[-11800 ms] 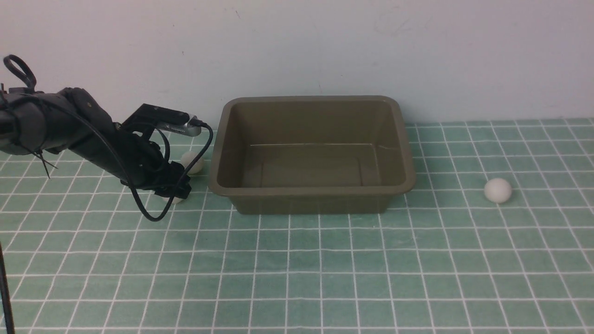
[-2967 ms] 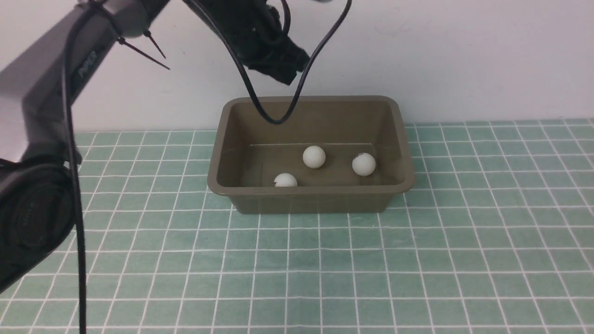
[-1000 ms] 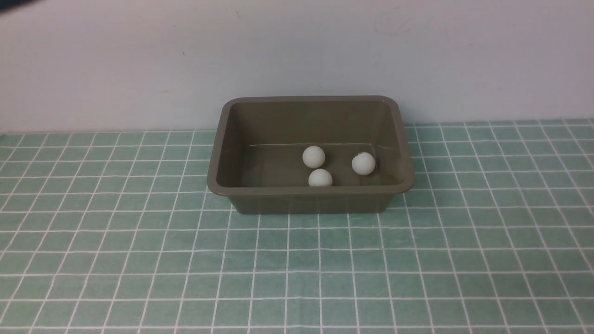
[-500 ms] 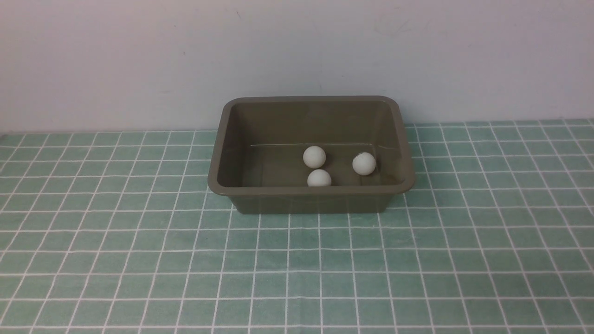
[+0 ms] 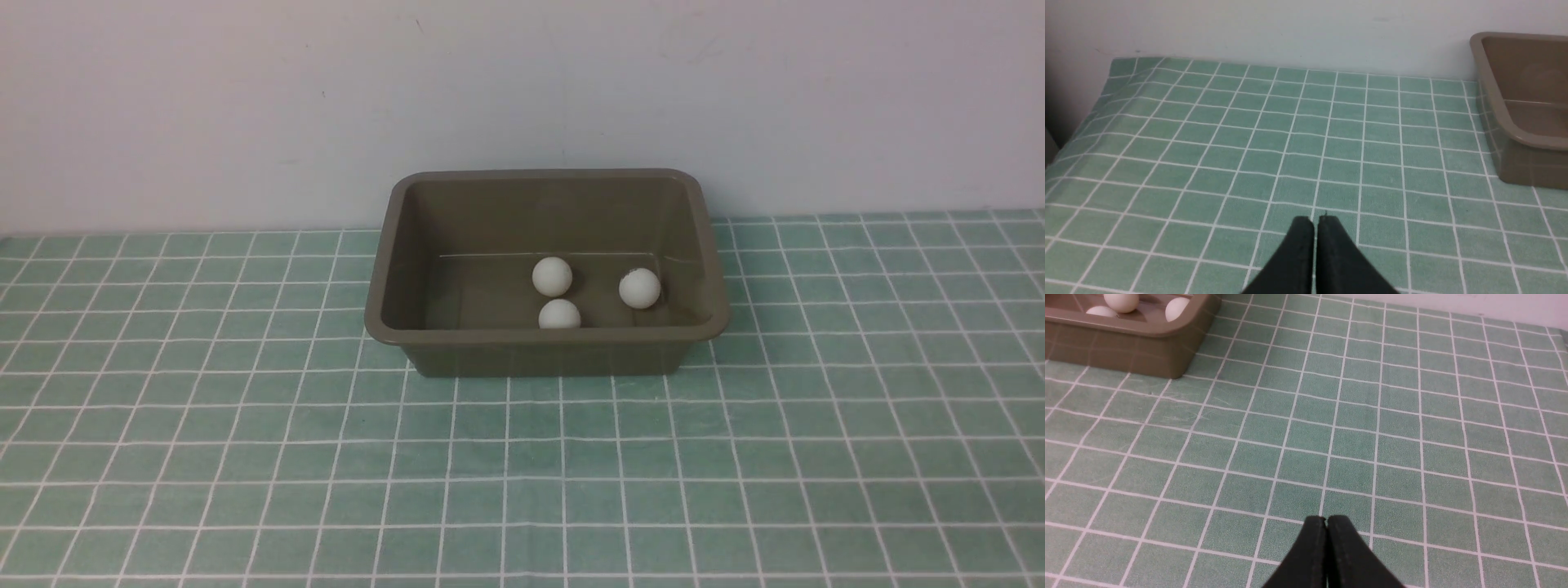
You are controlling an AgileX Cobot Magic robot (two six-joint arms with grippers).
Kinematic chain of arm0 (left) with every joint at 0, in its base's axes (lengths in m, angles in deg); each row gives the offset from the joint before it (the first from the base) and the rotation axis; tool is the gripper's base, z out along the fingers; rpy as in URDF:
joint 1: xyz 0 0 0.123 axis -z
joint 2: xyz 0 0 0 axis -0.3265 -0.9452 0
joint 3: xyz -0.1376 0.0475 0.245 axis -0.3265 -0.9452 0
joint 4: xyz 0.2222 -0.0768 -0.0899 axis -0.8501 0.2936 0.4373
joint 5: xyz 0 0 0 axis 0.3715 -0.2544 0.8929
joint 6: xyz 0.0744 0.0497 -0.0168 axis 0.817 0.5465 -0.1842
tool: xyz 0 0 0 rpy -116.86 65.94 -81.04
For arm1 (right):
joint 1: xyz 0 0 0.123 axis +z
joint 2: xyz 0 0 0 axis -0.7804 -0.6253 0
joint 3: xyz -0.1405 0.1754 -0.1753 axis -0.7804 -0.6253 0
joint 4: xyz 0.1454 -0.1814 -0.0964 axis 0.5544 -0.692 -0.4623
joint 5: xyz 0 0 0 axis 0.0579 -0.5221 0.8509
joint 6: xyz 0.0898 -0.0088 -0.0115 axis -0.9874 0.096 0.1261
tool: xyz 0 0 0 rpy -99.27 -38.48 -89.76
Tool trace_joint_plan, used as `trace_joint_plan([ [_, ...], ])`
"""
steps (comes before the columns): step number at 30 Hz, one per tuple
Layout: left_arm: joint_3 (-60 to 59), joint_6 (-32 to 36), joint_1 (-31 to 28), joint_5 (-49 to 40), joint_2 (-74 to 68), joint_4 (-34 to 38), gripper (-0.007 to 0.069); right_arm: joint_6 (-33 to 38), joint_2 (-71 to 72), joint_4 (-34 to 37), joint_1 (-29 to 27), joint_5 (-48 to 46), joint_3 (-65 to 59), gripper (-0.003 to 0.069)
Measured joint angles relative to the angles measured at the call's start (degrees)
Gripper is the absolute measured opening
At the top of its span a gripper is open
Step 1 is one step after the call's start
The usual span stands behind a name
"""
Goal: Put the table tennis balls in the box on the green coffee tablecloth.
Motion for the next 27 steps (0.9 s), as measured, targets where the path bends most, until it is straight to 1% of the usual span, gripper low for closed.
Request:
trace_joint_plan([
  [3, -4.74, -1.19, 0.0, 2.16, 3.77, 0.0, -0.0004, 0.0, 0.0, 0.0, 0.0, 0.0, 0.0, -0.0017],
  [10, -12.03, -1.38, 0.0, 2.94, 13.34, 0.0, -0.0004, 0.05, 0.05, 0.0, 0.0, 0.0, 0.0, -0.0017],
  [21, -16.82, -1.33, 0.0, 2.32, 13.91, -0.06, -0.0004, 0.05, 0.25, 0.0, 0.0, 0.0, 0.0, -0.0017],
  [27, -17.47, -1.33, 0.0, 2.84, 13.91, -0.06, -0.0004, 0.05, 0.25, 0.0, 0.0, 0.0, 0.0, -0.0017],
])
